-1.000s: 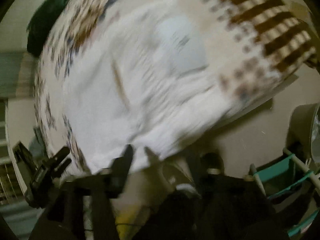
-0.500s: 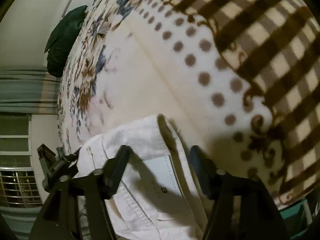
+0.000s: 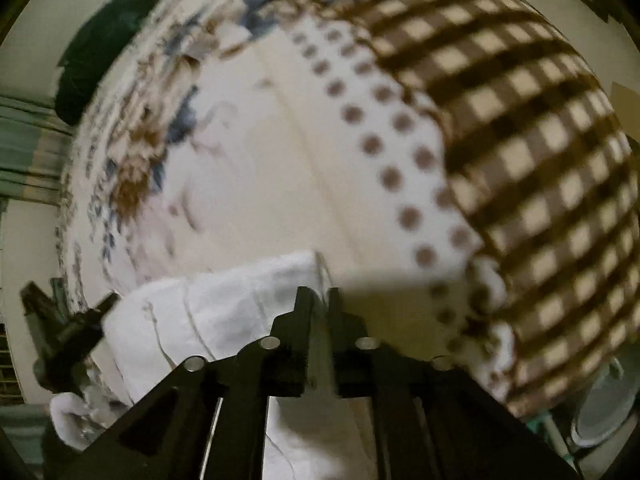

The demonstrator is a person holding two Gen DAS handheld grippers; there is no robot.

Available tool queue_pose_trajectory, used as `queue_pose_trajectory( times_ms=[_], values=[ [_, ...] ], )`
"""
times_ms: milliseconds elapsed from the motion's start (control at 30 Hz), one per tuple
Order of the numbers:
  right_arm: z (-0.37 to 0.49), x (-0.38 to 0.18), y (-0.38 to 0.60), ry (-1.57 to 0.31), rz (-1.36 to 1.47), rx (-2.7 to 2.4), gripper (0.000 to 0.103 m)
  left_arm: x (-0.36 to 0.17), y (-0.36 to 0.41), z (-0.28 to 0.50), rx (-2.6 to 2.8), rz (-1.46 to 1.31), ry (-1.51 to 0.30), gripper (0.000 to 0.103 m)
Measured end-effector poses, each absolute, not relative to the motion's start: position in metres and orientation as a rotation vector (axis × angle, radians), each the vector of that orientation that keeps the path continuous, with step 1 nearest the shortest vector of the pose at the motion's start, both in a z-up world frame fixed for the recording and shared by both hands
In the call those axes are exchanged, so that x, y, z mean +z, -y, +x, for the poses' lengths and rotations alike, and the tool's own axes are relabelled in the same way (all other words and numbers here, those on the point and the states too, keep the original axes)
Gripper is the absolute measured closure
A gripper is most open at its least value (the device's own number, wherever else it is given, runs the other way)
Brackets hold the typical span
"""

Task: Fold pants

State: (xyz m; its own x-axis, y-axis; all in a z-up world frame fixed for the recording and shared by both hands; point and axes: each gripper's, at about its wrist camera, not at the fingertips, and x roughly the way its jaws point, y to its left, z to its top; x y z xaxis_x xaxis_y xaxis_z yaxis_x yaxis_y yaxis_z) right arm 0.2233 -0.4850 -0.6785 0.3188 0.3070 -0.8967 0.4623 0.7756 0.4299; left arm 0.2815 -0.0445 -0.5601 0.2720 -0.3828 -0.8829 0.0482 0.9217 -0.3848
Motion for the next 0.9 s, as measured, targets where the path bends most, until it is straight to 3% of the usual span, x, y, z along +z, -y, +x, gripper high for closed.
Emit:
queue_pose_trajectory(
  times_ms=[67,100,133,300,500,533,667,900],
  values=[
    [0.198,-0.669,0.491,-1.241,0.78,-0.116,0.044,-0.542,0.04,0.267,-0.27,-0.291,-1.237,0.046],
    [0.175,-0.663,0.492,-1.199,0.827,-0.122,0.04,-0.537,0.038,0.261,-0.274,-0.296,-1.226,0.016],
    [0.16,-0.66,0.49,-1.172,0.858,-0.122,0.036,-0.532,0.036,0.252,-0.282,-0.309,-1.214,0.003],
    [0.084,-0.688,0.442,-1.118,1.102,-0.068,0.033,-0.55,0.038,0.211,-0.318,-0.337,-1.279,0.003],
    [0.079,-0.751,0.392,-1.082,1.257,0.016,0.033,-0.603,0.042,0.192,-0.355,-0.371,-1.375,0.002],
    [0.081,-0.756,0.388,-1.043,1.283,0.029,0.029,-0.605,0.041,0.191,-0.366,-0.373,-1.37,0.002],
    [0.075,-0.75,0.38,-0.952,1.3,0.08,0.028,-0.605,0.041,0.191,-0.409,-0.362,-1.364,0.001],
    [0.084,-0.762,0.381,-0.949,1.355,0.071,0.028,-0.604,0.044,0.196,-0.445,-0.339,-1.377,0.0]
  ],
)
